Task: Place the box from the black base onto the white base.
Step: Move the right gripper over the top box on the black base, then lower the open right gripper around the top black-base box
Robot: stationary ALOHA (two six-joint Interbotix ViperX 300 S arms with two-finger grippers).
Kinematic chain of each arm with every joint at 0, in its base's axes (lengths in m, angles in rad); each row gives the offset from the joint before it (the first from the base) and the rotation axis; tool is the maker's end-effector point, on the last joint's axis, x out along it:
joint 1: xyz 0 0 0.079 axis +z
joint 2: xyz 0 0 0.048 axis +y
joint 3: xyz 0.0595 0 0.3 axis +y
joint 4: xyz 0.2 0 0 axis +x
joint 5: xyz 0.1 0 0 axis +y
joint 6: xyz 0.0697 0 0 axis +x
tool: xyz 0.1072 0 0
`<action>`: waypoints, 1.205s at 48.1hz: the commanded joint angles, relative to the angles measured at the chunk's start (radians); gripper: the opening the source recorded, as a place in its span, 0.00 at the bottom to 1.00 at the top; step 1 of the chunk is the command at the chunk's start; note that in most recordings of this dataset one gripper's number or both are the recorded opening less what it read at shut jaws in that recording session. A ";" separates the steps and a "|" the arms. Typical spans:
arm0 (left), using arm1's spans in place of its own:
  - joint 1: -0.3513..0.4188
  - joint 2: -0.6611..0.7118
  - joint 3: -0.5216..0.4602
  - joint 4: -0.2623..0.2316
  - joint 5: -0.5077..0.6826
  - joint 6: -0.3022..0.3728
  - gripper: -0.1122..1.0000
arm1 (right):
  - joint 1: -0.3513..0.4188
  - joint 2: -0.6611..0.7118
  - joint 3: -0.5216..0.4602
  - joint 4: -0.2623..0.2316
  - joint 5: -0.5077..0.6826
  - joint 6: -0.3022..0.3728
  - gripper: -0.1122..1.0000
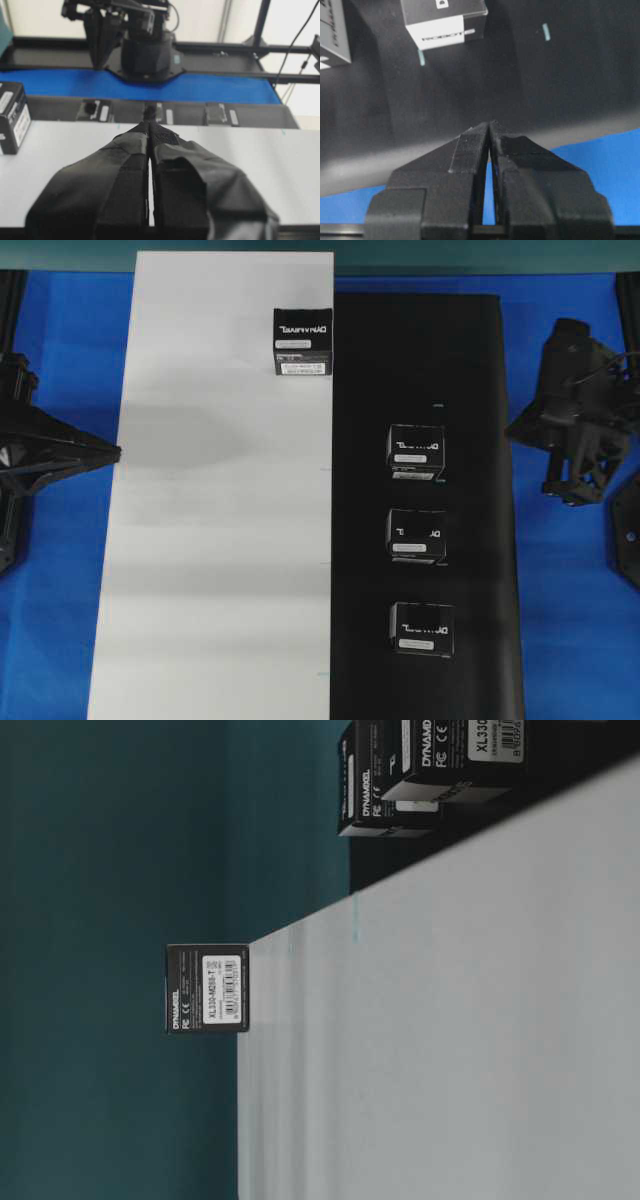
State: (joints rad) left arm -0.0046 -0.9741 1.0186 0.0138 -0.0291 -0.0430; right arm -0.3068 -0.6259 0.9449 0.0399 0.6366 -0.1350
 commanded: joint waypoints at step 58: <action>0.000 0.002 -0.029 0.002 -0.005 -0.025 0.09 | 0.043 0.328 -0.094 0.167 -0.181 -0.218 1.00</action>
State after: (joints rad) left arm -0.0046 -0.9756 1.0170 0.0138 -0.0291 -0.0660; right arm -0.2638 -0.3175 0.8667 0.1994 0.4709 -0.3497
